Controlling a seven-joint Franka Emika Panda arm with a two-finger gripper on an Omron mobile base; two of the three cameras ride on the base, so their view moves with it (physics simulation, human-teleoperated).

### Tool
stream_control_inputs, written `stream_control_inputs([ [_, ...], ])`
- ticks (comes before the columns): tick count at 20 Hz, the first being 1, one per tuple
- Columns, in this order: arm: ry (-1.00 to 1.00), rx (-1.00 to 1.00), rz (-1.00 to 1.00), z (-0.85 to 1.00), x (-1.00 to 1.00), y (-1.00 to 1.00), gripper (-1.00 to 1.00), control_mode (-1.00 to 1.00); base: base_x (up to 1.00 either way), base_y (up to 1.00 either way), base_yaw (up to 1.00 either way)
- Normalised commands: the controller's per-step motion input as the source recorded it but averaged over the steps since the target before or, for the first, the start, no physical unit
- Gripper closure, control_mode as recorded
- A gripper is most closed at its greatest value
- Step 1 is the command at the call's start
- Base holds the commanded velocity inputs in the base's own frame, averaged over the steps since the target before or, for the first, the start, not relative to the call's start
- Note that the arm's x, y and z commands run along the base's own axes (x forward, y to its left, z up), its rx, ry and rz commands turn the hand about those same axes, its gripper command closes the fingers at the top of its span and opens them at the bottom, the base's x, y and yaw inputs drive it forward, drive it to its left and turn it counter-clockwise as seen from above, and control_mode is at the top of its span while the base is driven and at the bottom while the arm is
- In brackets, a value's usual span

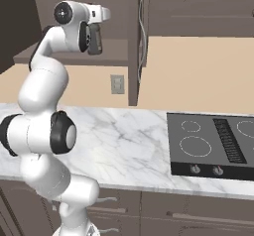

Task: Get the candle and the liquor from the cabinet and move them to the dining counter.

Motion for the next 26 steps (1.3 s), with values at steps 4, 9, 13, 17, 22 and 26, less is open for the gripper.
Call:
stream_control_inputs([
  [4, -0.07, 0.00, 0.00, -0.23, -0.81, 0.00, 1.00, -1.00, 0.00, 0.00, 0.00],
  [9, -0.12, 0.00, 0.00, -0.05, -1.00, 0.00, 1.00, -1.00, 0.00, 0.00, 0.00],
  [13, -0.05, 0.01, 0.00, 0.02, -1.00, 0.00, 1.00, -1.00, 0.00, 0.00, 0.00],
  [17, 0.03, 0.04, 0.01, 0.30, -1.00, -0.09, 1.00, -1.00, 0.00, 0.00, 0.00],
  [22, 0.10, 0.00, 0.03, 0.12, -1.00, 0.00, 1.00, -1.00, 0.00, 0.00, 0.00],
  [26, 0.15, 0.00, 0.06, -0.08, -1.00, 0.00, 1.00, -1.00, 0.00, 0.00, 0.00],
])
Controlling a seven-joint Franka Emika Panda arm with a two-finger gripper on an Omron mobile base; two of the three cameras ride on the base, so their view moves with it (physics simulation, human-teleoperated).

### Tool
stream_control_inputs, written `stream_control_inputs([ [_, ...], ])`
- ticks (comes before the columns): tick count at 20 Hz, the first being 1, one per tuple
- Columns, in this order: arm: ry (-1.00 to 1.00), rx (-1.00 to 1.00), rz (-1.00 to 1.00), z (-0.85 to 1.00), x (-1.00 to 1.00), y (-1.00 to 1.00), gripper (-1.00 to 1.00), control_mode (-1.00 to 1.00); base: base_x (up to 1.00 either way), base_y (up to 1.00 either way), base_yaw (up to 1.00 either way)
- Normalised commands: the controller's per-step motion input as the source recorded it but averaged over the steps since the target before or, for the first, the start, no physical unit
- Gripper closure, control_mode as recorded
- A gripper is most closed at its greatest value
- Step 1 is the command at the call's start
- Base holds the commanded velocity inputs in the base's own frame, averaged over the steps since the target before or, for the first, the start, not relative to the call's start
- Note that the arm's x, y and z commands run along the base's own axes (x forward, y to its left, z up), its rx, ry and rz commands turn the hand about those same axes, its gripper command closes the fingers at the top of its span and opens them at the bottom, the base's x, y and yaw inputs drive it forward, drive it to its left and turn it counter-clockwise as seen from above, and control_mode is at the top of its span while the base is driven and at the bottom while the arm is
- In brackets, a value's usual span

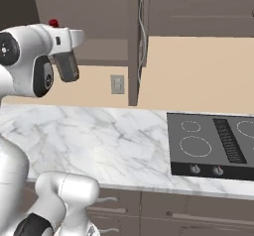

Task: Get the candle and the liquor from the cabinet and move them to the dining counter.

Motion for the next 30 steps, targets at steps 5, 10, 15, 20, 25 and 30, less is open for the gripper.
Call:
stream_control_inputs([
  [5, 0.12, 0.00, 0.06, -0.44, -1.00, 0.00, 1.00, -1.00, 0.00, 0.00, 0.00],
  [10, 0.07, 0.00, 0.04, -0.63, -0.97, -0.01, 1.00, -1.00, 0.00, 0.00, 0.00],
  [15, 0.04, 0.00, 0.01, -0.59, -0.79, 0.01, 1.00, -1.00, 0.00, 0.00, 0.00],
  [20, 0.13, -0.03, 0.00, -0.37, -0.25, 0.13, 1.00, -1.00, 0.00, 0.00, 0.00],
  [25, 0.00, -0.02, 0.00, -0.06, 0.00, 0.05, 1.00, -1.00, 0.00, 0.00, 0.00],
  [30, 0.02, -0.04, 0.00, -0.26, -0.12, 0.10, 1.00, 1.00, -0.40, 0.07, 0.00],
])
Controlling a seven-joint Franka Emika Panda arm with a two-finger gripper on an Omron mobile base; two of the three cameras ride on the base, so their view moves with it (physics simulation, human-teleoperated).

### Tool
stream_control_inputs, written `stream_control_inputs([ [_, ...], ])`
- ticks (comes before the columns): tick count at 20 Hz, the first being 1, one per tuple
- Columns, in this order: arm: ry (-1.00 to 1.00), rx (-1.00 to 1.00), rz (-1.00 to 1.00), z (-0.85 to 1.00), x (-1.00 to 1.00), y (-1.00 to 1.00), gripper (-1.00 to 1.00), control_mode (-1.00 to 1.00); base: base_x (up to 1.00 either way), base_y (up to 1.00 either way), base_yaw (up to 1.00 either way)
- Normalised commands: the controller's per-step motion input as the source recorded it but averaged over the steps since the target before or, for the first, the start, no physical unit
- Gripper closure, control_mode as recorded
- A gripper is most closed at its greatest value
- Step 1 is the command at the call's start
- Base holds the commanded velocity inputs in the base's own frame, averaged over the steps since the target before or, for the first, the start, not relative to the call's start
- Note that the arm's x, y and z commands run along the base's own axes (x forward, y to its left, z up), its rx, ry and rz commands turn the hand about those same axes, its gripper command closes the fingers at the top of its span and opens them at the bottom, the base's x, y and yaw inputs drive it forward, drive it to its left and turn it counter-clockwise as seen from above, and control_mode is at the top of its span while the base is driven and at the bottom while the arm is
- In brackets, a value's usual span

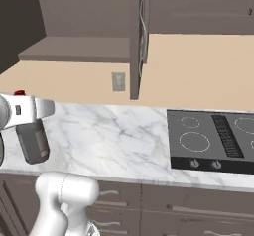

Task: Get the candle and the liquor from the cabinet and move them to the dining counter.

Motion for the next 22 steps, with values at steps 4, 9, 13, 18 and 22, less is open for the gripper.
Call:
stream_control_inputs([
  [4, 0.00, 0.00, 0.00, 0.00, 0.00, 0.00, 1.00, 1.00, -0.82, 0.00, 0.00],
  [9, 0.00, 0.00, 0.00, 0.00, 0.00, 0.00, 1.00, 1.00, -0.73, -0.16, -0.02],
  [13, 0.00, 0.00, 0.00, 0.00, 0.00, 0.00, 1.00, 1.00, -0.66, -0.55, -0.06],
  [18, 0.00, 0.00, 0.00, 0.00, 0.00, 0.00, 1.00, 1.00, -0.60, -0.56, -0.18],
  [22, 0.00, 0.00, 0.00, 0.00, 0.00, 0.00, 1.00, 1.00, -0.43, -0.48, -0.31],
])
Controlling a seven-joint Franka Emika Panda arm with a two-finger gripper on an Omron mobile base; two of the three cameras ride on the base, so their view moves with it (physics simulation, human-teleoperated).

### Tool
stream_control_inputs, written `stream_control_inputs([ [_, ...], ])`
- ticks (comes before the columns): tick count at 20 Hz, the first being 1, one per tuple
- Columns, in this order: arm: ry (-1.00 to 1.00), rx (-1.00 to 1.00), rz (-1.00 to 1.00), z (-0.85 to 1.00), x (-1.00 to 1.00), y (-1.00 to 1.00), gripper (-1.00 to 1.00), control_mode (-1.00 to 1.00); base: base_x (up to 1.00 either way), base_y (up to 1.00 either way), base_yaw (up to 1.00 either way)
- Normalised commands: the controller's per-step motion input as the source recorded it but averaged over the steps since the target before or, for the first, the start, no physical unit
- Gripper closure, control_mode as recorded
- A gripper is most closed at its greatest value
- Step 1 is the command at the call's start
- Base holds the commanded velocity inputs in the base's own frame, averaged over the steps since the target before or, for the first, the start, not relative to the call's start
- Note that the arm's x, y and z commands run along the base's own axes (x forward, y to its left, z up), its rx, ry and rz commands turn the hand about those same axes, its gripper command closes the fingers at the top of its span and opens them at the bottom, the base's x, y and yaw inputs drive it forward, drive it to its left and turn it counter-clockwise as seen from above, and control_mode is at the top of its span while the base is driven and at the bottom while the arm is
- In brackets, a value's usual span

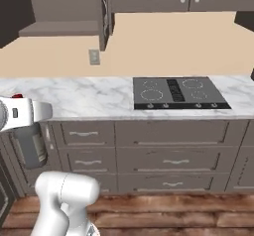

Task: Get the candle and the liquor from the cabinet and move them to the dining counter.

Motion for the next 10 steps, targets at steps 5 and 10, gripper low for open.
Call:
stream_control_inputs([
  [5, 0.00, 0.00, 0.00, 0.00, 0.00, 0.00, 1.00, 1.00, -0.39, -0.58, -0.35],
  [10, 0.00, 0.00, 0.00, 0.00, 0.00, 0.00, 1.00, 1.00, -0.29, -0.67, -0.34],
])
